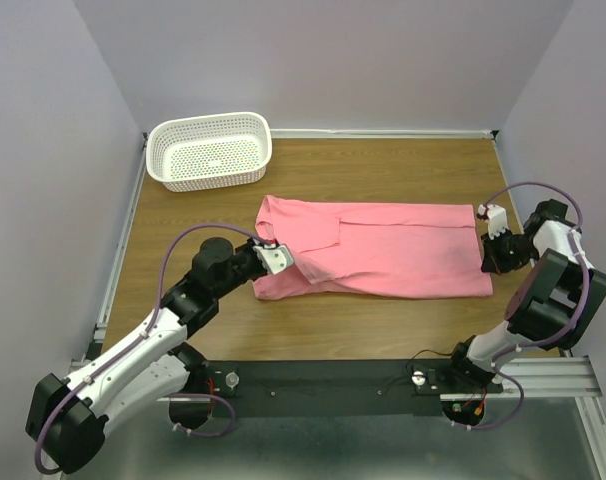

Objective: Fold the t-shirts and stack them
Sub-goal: Fold the tshirt

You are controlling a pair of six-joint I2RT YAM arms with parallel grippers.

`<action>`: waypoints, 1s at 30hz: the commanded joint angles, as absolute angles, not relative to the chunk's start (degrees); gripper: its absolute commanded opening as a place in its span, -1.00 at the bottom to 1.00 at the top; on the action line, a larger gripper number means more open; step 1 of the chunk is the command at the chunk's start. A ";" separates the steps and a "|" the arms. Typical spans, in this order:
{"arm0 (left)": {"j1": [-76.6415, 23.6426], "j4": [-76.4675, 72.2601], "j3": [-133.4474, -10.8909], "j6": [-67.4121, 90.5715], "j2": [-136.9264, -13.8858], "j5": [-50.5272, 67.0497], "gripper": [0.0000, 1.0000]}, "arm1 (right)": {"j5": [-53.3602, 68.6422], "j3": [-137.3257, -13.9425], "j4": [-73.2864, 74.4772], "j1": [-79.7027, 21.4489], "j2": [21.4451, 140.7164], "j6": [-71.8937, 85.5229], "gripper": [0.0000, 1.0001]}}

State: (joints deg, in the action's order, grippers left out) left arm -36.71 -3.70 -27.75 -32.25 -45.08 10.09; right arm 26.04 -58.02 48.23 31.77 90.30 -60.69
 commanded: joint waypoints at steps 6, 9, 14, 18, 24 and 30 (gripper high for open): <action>-33.14 -5.10 -31.99 -32.87 -50.27 7.03 -1.00 | 30.67 -57.57 46.58 34.01 89.03 -61.44 -0.99; -32.52 -6.15 -32.43 -33.40 -52.46 7.21 -1.00 | 31.46 -57.74 46.23 34.98 88.95 -61.44 -0.99; -31.38 -6.50 -34.01 -34.10 -56.94 7.47 -1.00 | 32.34 -57.74 45.62 35.86 89.12 -61.08 -0.99; -30.24 -6.50 -35.77 -34.63 -60.55 6.95 -1.00 | 33.48 -57.83 44.39 35.95 89.47 -60.12 -0.99; -28.57 -6.94 -37.00 -35.24 -63.89 6.50 -1.00 | 35.24 -60.20 43.07 35.95 91.66 -58.54 -0.99; -28.13 -7.29 -38.76 -35.86 -66.88 6.68 -1.00 | 36.21 -61.87 42.63 35.95 93.51 -57.66 -0.99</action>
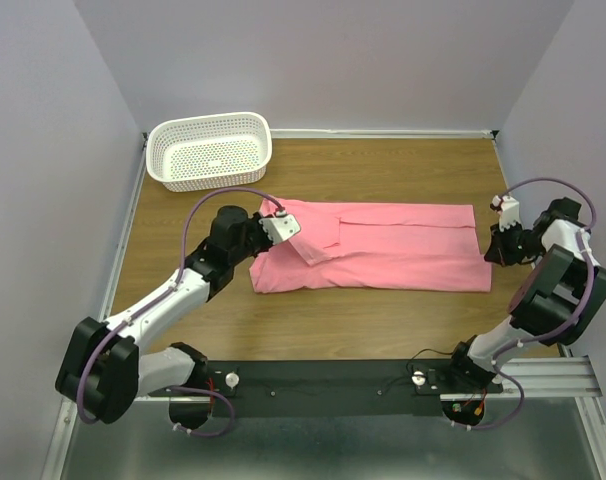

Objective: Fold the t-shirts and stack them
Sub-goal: Fold the tshirt

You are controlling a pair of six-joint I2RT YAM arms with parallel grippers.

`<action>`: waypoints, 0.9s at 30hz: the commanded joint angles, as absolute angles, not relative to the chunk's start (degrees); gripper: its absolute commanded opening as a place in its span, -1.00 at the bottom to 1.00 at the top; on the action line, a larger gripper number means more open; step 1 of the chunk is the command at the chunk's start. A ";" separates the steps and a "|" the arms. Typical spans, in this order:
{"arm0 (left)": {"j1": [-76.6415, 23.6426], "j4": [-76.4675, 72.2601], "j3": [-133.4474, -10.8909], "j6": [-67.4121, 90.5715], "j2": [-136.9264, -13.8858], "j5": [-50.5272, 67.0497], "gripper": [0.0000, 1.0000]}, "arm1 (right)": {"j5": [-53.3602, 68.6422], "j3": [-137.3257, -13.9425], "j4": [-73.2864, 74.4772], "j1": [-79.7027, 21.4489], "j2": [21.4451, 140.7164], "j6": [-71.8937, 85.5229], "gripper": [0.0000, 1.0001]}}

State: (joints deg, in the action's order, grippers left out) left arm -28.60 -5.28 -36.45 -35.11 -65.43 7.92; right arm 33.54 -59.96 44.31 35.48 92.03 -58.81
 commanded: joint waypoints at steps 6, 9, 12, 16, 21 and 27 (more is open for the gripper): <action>-27.77 -8.00 -41.04 -36.30 -70.57 6.24 -1.00 | 36.65 -62.58 42.10 35.95 95.01 -57.22 -0.99; -27.69 -8.00 -41.92 -36.74 -72.33 6.15 -1.00 | 36.83 -62.58 41.75 35.95 95.36 -57.13 -0.99; -27.77 -8.00 -42.36 -36.83 -73.56 6.24 -1.00 | 37.26 -62.49 41.49 35.95 95.45 -56.95 -0.99; -27.69 -8.00 -42.71 -37.09 -74.88 6.15 -1.00 | 37.44 -62.58 41.13 35.86 95.71 -56.43 -0.98; -27.69 -8.00 -43.33 -37.53 -75.76 6.07 -1.00 | 37.09 -62.84 40.61 35.95 95.89 -55.81 -0.98; -27.77 -7.47 -44.21 -37.62 -76.03 6.24 -1.00 | 35.16 -62.49 39.64 35.95 95.45 -55.02 -0.97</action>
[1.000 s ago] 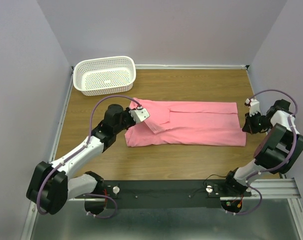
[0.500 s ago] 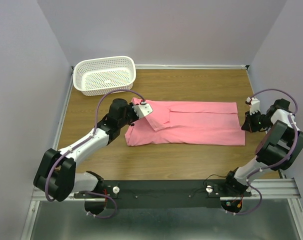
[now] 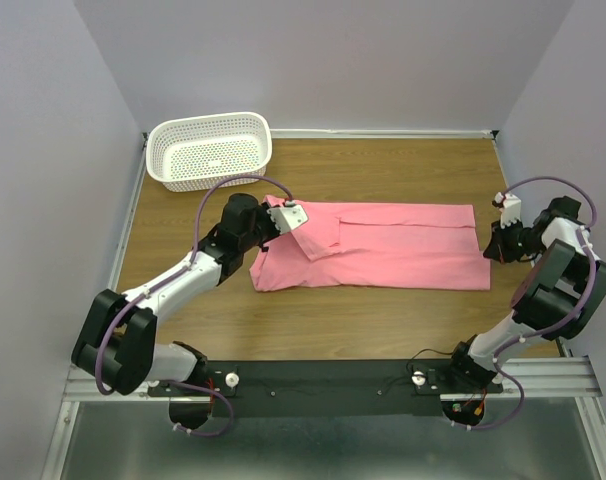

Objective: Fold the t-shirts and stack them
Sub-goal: Fold the tshirt

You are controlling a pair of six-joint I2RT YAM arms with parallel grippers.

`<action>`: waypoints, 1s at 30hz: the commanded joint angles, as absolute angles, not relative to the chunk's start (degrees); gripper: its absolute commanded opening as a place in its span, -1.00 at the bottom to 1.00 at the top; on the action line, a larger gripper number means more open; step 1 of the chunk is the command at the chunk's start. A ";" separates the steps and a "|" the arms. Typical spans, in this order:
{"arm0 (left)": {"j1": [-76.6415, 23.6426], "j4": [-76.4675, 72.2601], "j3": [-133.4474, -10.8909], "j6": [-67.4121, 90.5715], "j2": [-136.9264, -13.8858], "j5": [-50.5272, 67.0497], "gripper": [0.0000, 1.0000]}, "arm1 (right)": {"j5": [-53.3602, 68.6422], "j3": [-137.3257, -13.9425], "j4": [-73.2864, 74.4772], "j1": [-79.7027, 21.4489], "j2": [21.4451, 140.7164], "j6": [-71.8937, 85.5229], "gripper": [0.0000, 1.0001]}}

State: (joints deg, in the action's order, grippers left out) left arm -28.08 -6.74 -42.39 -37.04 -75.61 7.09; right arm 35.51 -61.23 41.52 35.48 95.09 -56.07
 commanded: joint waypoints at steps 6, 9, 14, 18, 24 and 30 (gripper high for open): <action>-27.77 -6.77 -44.74 -38.32 -76.55 6.33 -1.00 | 33.75 -60.74 37.88 35.95 93.25 -53.79 -0.97; -27.69 -6.77 -45.00 -38.32 -76.73 6.50 -1.00 | 33.57 -60.29 37.70 35.95 92.46 -53.44 -0.97; -27.69 -6.77 -45.44 -38.32 -78.05 6.24 -1.00 | 34.45 -59.85 37.44 35.95 92.90 -53.52 -0.95; -27.69 -7.64 -45.00 -38.06 -78.49 5.98 -1.00 | 34.36 -59.77 37.35 35.95 94.04 -53.88 -0.94; -27.77 -7.82 -46.14 -38.32 -79.63 5.27 -1.00 | 35.33 -59.85 37.18 35.95 94.75 -53.70 -0.93; -27.69 -7.91 -47.20 -38.58 -80.59 4.83 -1.00 | 35.95 -60.47 37.18 35.95 95.62 -53.35 -0.93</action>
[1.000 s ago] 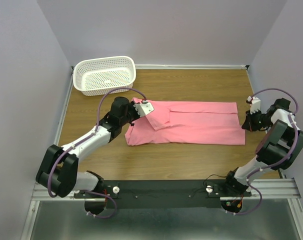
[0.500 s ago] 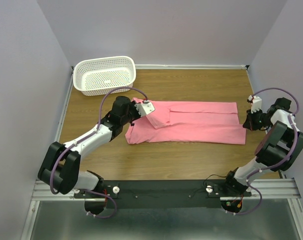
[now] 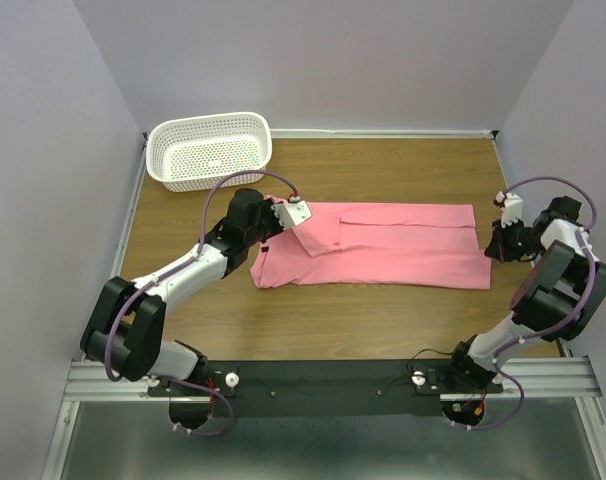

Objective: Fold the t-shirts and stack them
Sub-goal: Fold the tshirt

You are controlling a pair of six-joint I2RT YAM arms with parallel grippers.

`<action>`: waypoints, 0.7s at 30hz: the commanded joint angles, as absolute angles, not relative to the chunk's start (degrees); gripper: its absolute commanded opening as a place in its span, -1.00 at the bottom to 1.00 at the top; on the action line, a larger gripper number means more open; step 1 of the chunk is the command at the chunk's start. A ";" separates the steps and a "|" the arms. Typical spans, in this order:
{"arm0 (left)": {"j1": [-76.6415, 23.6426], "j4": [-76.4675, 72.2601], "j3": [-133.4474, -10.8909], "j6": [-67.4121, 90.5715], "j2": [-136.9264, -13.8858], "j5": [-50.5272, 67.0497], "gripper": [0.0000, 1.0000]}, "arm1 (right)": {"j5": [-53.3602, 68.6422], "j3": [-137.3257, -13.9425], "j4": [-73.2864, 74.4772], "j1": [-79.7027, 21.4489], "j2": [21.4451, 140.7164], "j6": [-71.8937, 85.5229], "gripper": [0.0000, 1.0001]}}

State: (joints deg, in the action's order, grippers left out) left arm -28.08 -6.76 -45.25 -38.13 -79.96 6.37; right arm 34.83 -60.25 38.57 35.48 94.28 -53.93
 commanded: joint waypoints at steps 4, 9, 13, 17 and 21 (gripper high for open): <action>-27.60 -8.09 -47.81 -38.67 -81.12 4.83 -1.00 | 36.12 -60.64 37.09 35.95 96.24 -53.44 -0.92; -27.60 -8.17 -48.78 -38.94 -81.65 4.92 -1.00 | 36.56 -60.64 37.09 35.95 96.85 -53.26 -0.92; -27.69 -7.56 -49.92 -39.64 -82.35 4.92 -1.00 | 36.56 -60.91 37.09 35.86 97.29 -53.26 -0.89; -27.60 -6.86 -51.15 -40.16 -83.05 4.83 -1.00 | 37.00 -61.17 37.09 35.95 98.00 -53.00 -0.88; -27.60 -6.50 -51.76 -40.60 -83.41 4.83 -1.00 | 37.18 -61.44 37.09 35.86 98.52 -52.82 -0.85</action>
State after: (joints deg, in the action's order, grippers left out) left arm -28.08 -7.09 -49.65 -39.55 -82.52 6.02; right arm 35.14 -60.27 38.17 35.48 97.32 -53.52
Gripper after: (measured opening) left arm 0.007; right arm 0.064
